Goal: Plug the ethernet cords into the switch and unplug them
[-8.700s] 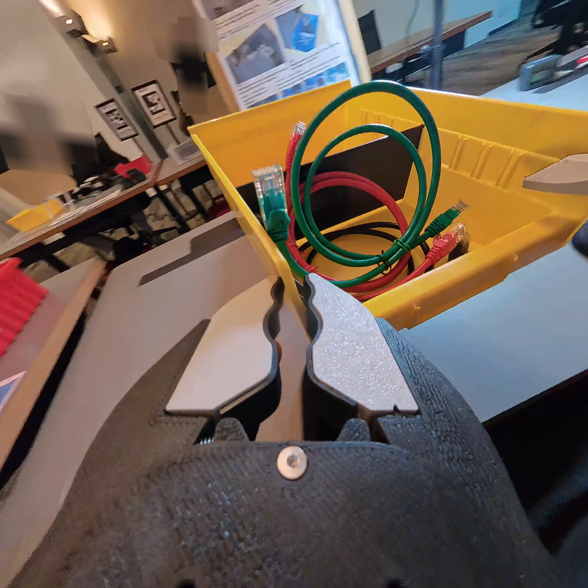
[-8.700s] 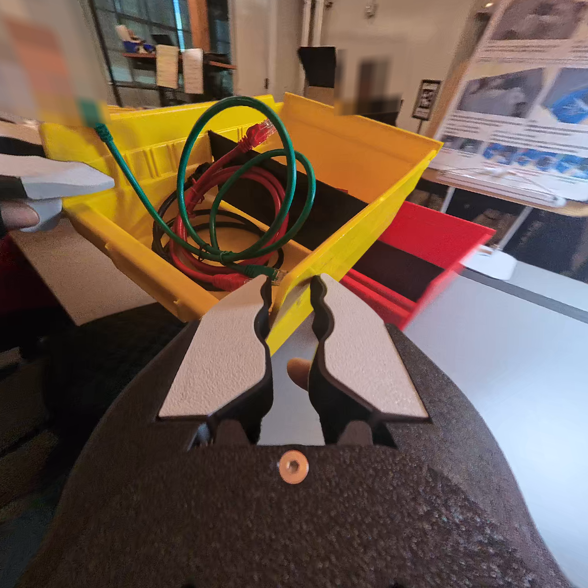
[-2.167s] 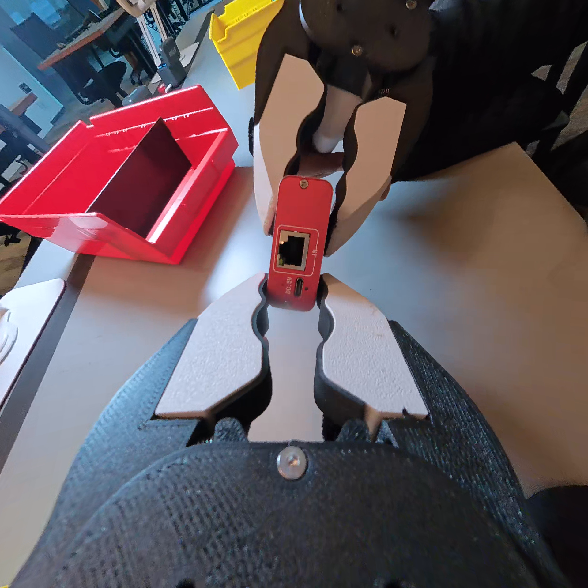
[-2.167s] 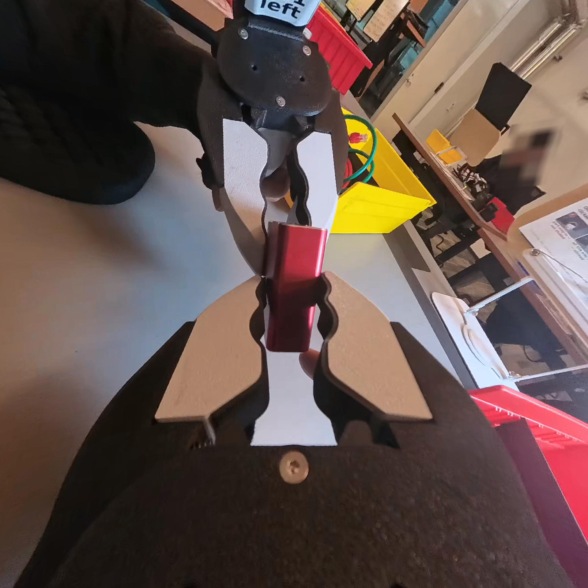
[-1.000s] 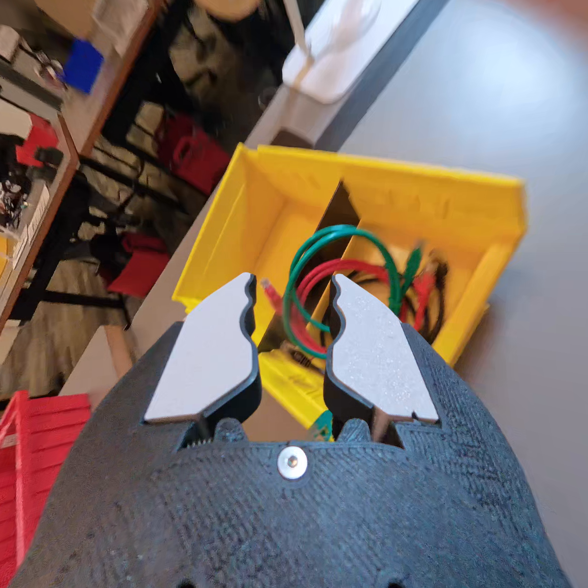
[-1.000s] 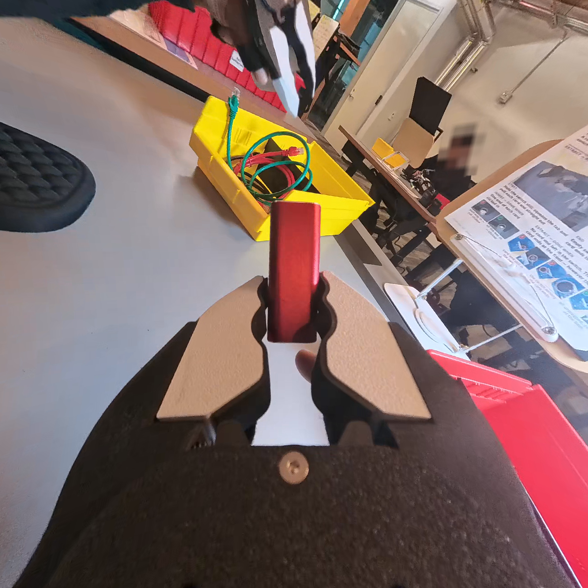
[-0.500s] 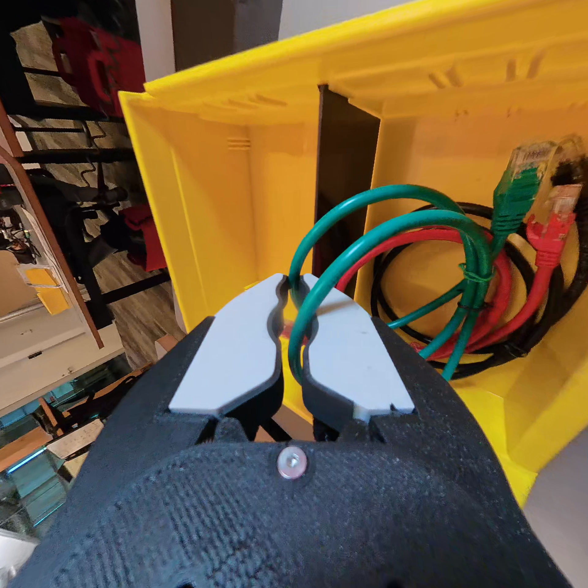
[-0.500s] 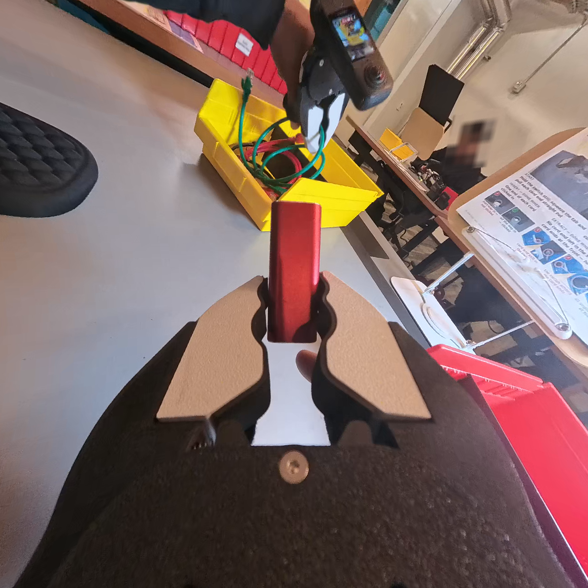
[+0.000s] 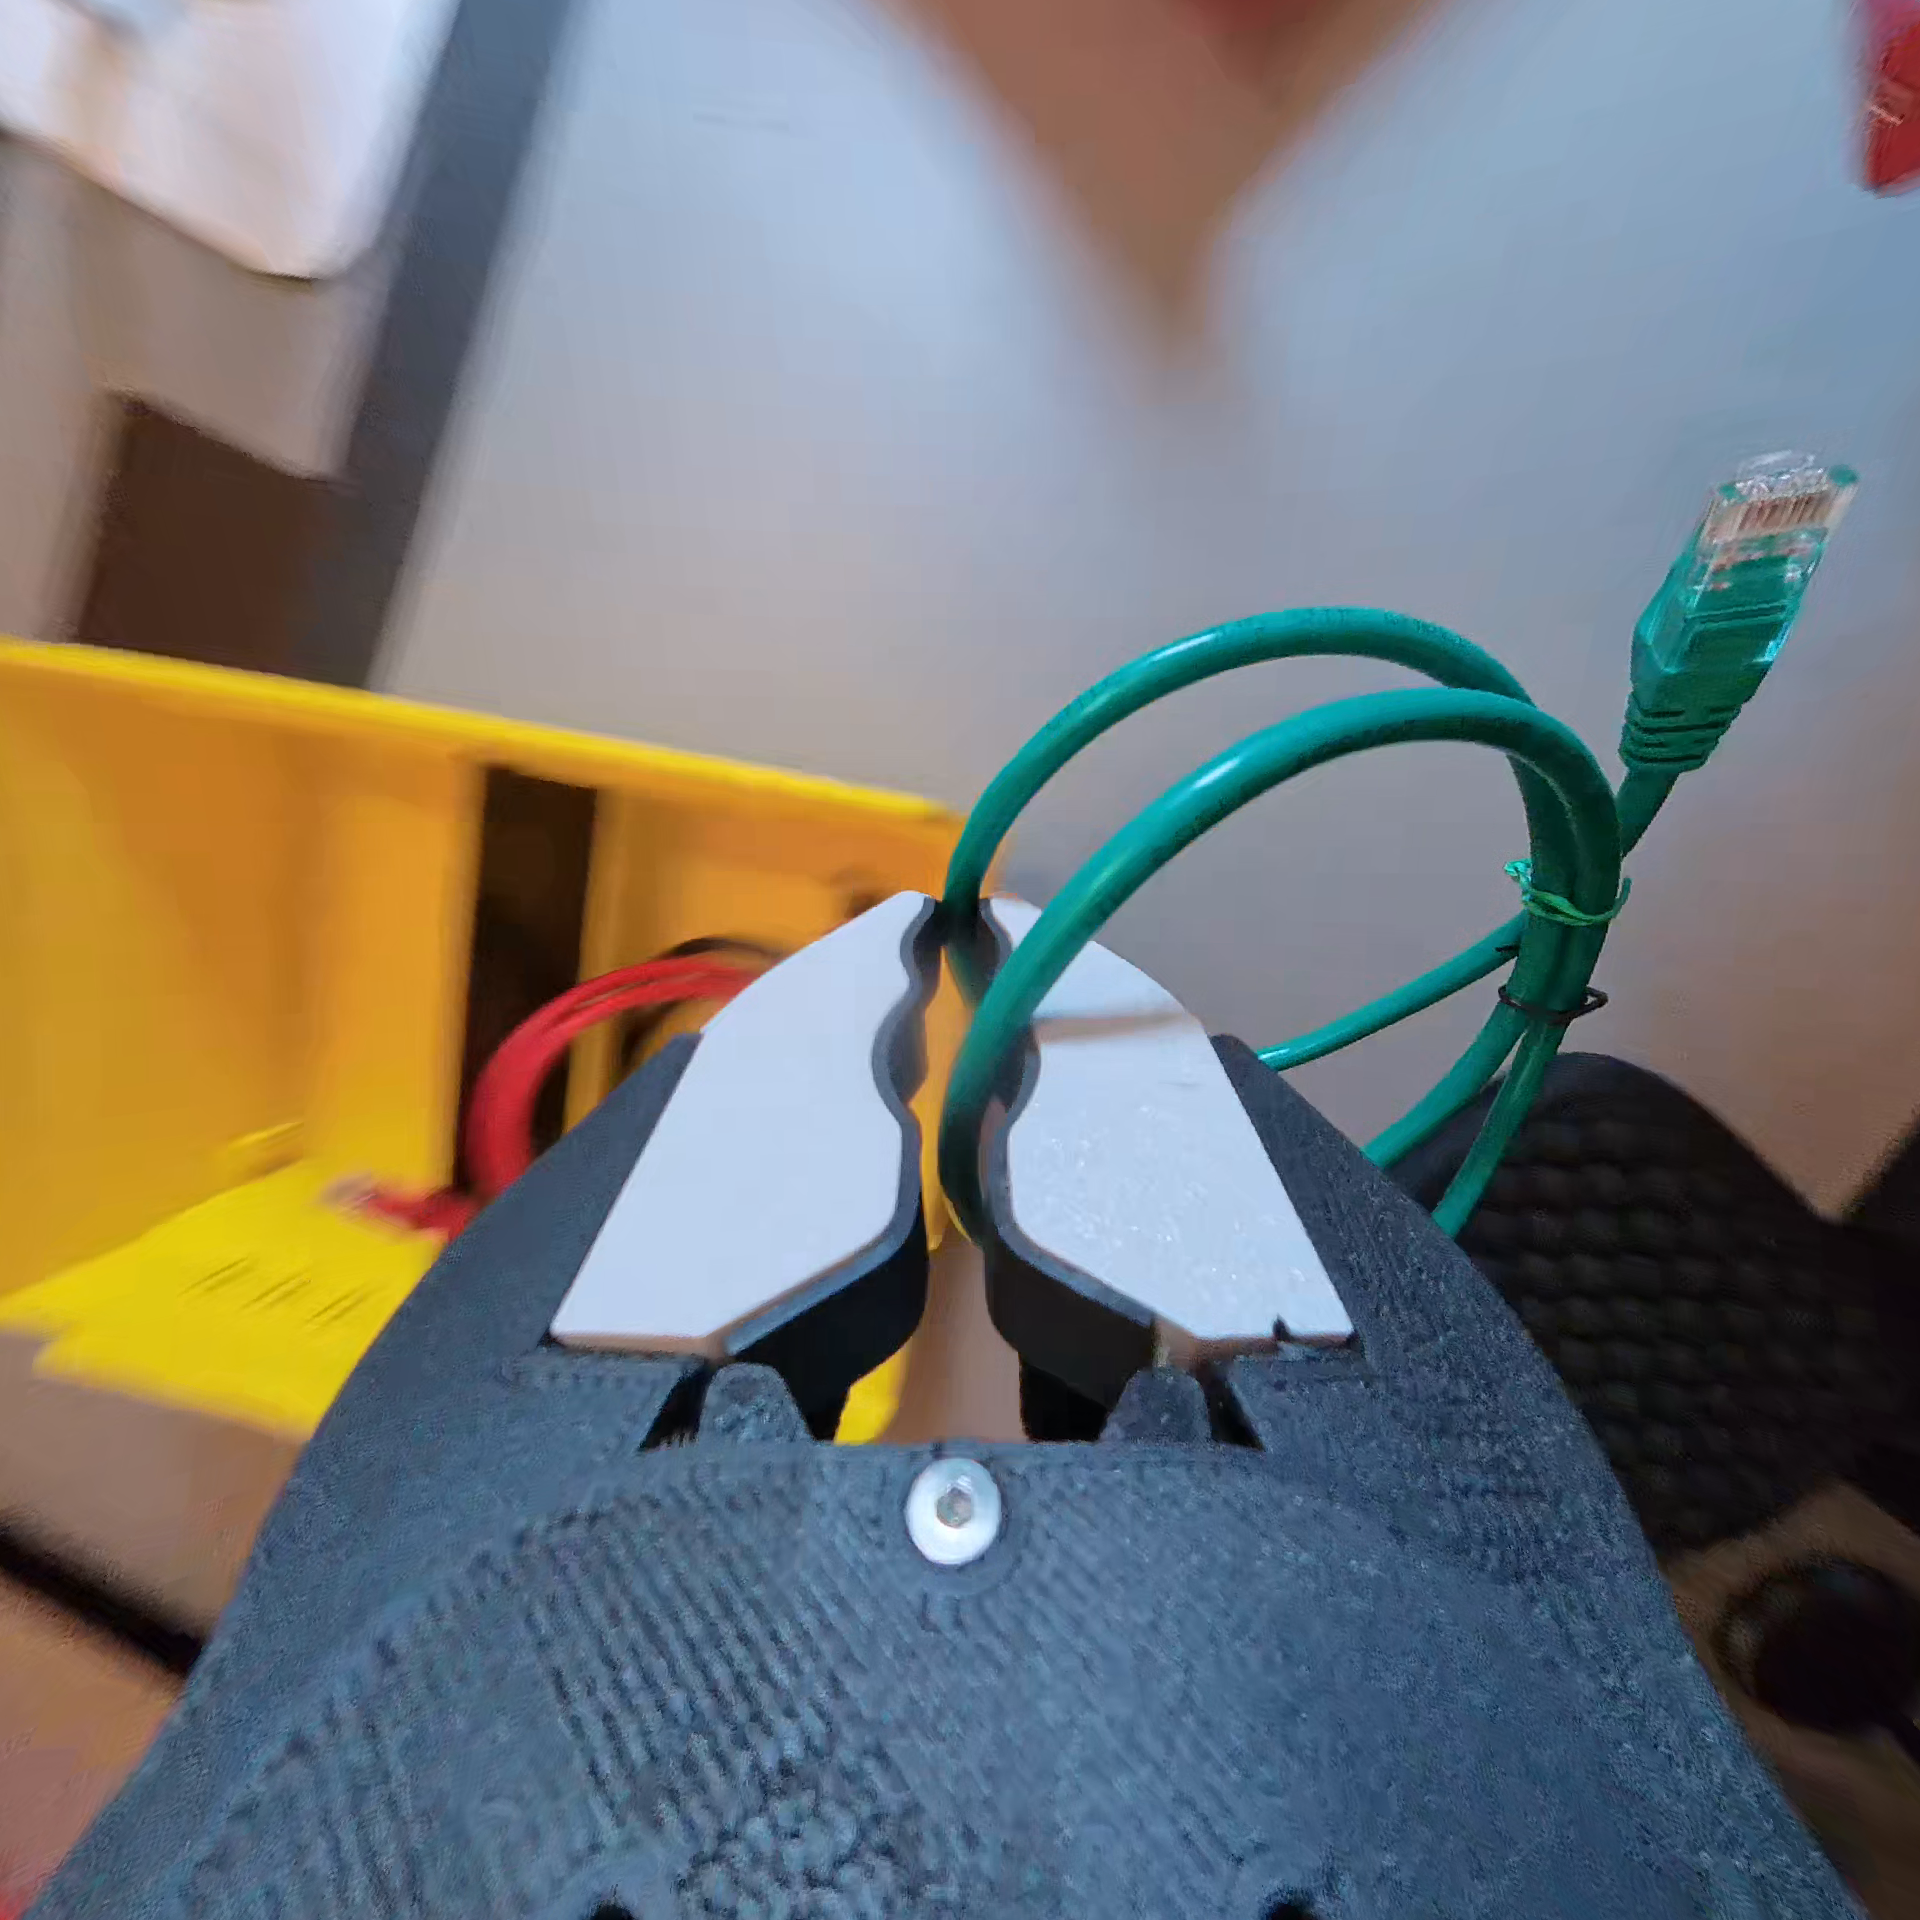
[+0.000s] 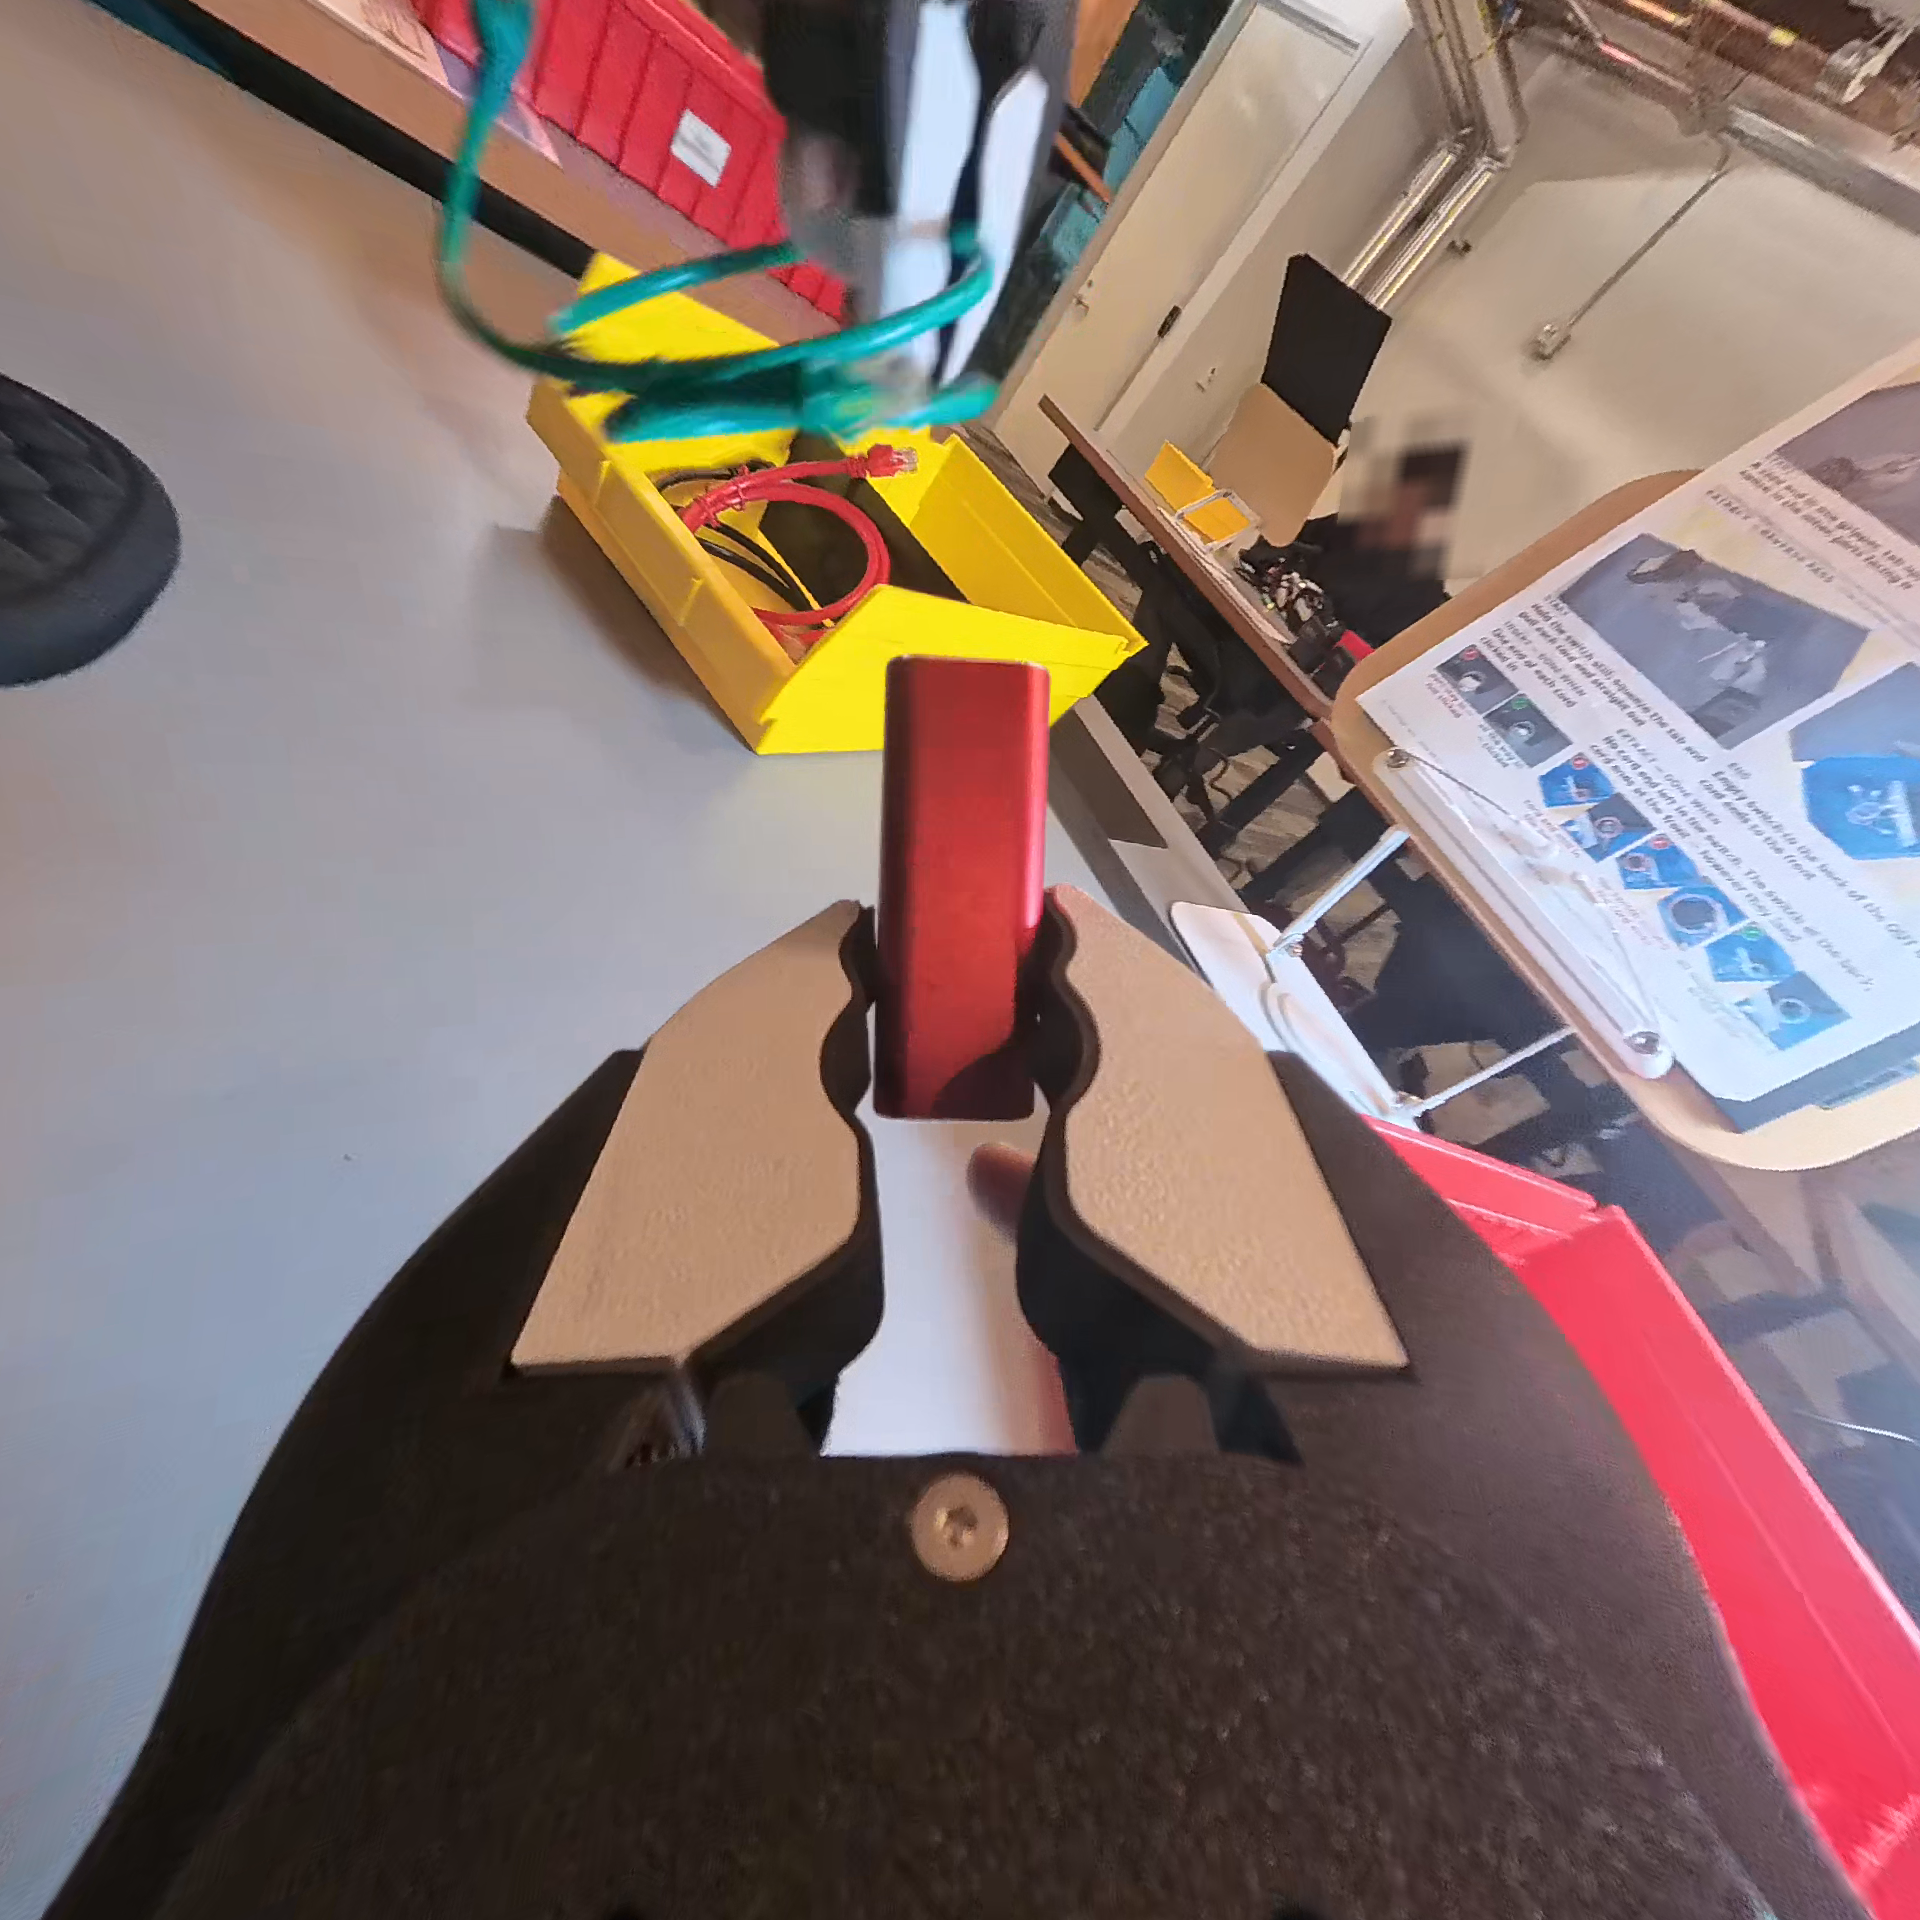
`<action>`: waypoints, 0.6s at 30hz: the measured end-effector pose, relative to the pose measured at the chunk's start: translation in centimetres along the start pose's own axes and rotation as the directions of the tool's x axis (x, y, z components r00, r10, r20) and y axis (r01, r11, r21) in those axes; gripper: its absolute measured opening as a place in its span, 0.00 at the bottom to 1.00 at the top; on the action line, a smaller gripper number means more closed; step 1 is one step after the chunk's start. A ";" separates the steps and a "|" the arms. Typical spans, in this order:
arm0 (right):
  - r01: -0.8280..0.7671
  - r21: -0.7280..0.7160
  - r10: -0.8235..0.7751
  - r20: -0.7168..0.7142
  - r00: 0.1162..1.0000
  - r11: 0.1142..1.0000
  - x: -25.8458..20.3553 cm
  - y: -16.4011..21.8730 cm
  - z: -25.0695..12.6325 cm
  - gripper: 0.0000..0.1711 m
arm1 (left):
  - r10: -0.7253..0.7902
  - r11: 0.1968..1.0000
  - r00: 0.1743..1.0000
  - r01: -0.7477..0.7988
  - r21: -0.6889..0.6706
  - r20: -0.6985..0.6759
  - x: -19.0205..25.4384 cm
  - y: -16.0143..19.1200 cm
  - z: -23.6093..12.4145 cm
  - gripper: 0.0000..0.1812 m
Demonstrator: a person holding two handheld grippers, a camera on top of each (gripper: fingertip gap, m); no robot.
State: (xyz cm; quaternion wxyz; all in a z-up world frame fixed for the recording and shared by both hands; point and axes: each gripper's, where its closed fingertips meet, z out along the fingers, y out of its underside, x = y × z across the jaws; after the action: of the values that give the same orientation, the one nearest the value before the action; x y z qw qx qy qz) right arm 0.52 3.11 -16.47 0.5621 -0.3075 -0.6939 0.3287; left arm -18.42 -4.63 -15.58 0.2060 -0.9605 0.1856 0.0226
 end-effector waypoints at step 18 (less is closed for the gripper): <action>0.011 -0.030 -0.012 -0.032 0.999 1.000 0.8 1.4 -0.3 0.16 | 0.073 0.975 0.948 -0.002 0.224 -0.309 10.7 -2.9 9.3 0.18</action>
State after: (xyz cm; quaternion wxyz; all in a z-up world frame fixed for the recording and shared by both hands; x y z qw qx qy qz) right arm 0.71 4.63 -17.04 0.5704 -0.3168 -0.6914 0.3102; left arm -7.10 -2.18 -24.24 0.2784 -0.9193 0.2358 -0.1478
